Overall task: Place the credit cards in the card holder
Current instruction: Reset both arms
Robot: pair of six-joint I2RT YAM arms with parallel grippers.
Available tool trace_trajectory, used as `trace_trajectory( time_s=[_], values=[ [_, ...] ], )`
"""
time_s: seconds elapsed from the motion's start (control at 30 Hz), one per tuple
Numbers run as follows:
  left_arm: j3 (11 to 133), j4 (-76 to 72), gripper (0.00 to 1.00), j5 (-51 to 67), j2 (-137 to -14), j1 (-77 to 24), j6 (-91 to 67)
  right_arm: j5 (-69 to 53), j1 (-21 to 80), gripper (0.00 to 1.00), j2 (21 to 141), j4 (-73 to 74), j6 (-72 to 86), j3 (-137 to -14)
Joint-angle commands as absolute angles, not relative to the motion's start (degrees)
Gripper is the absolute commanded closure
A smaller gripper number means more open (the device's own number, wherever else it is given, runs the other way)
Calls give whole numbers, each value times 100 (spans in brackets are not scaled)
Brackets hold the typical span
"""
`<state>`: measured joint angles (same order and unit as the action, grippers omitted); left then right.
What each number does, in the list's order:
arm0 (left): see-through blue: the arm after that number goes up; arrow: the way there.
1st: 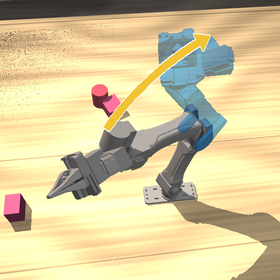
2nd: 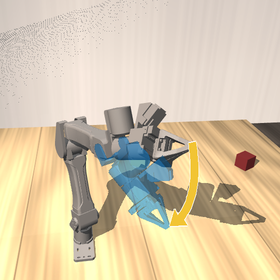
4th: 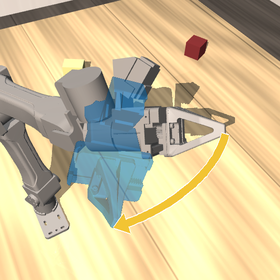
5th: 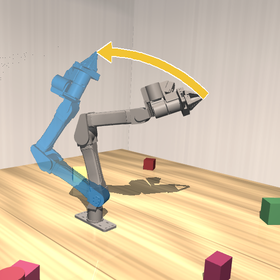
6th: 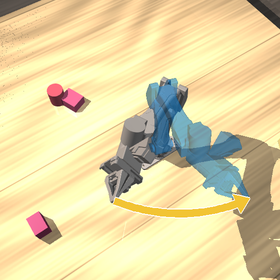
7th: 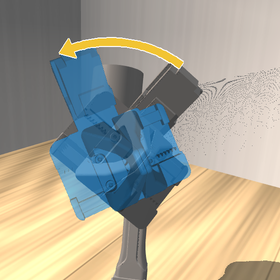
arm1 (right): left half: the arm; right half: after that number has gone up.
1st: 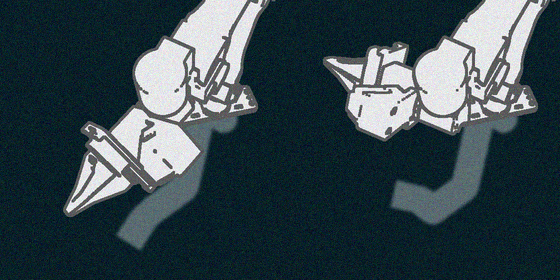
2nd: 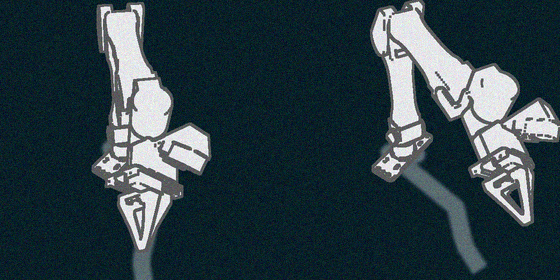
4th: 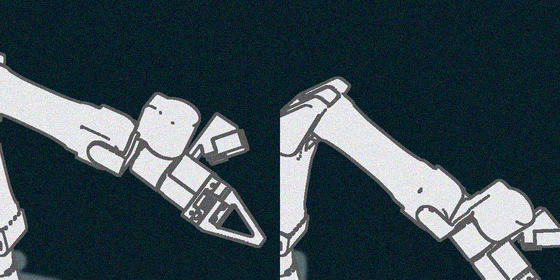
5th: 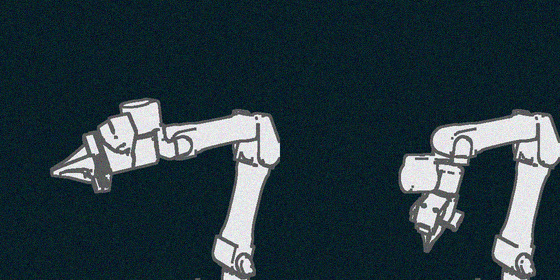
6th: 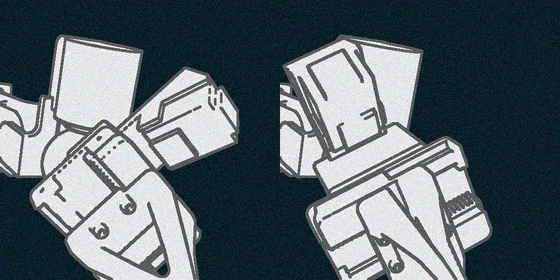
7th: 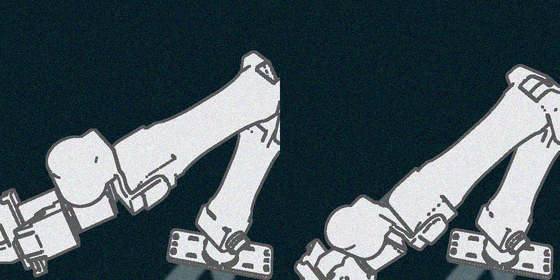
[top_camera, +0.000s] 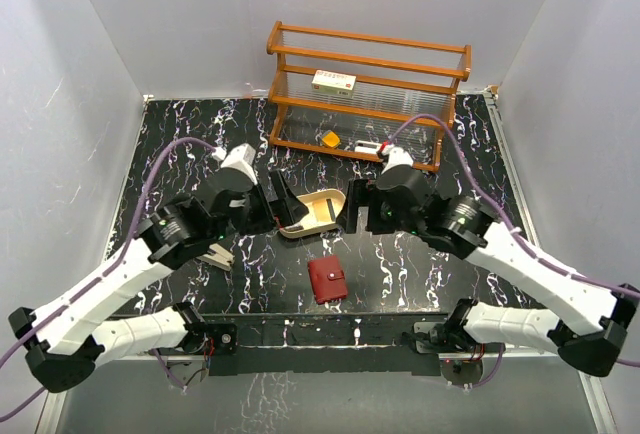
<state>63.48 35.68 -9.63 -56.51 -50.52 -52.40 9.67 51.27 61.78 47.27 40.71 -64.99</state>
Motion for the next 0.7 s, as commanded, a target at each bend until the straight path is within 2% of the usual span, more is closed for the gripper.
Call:
trace_trajectory(
  time_s=[0.0, 0.3, 0.67],
  values=[
    [6959, 4347, 1, -1199, -5341, -5047, -4884, 1488, 5115, 2, 5698, 4894, 4062, -7051],
    [7048, 4207, 1, -1135, -4659, -5046, -4563, 1589, 5111, 2, 4861, 4661, 4307, -7042],
    [6299, 3882, 1, -1575, -3773, -5050, -4708, 1631, 5115, 2, 4386, 4406, 4592, -6366]
  ],
)
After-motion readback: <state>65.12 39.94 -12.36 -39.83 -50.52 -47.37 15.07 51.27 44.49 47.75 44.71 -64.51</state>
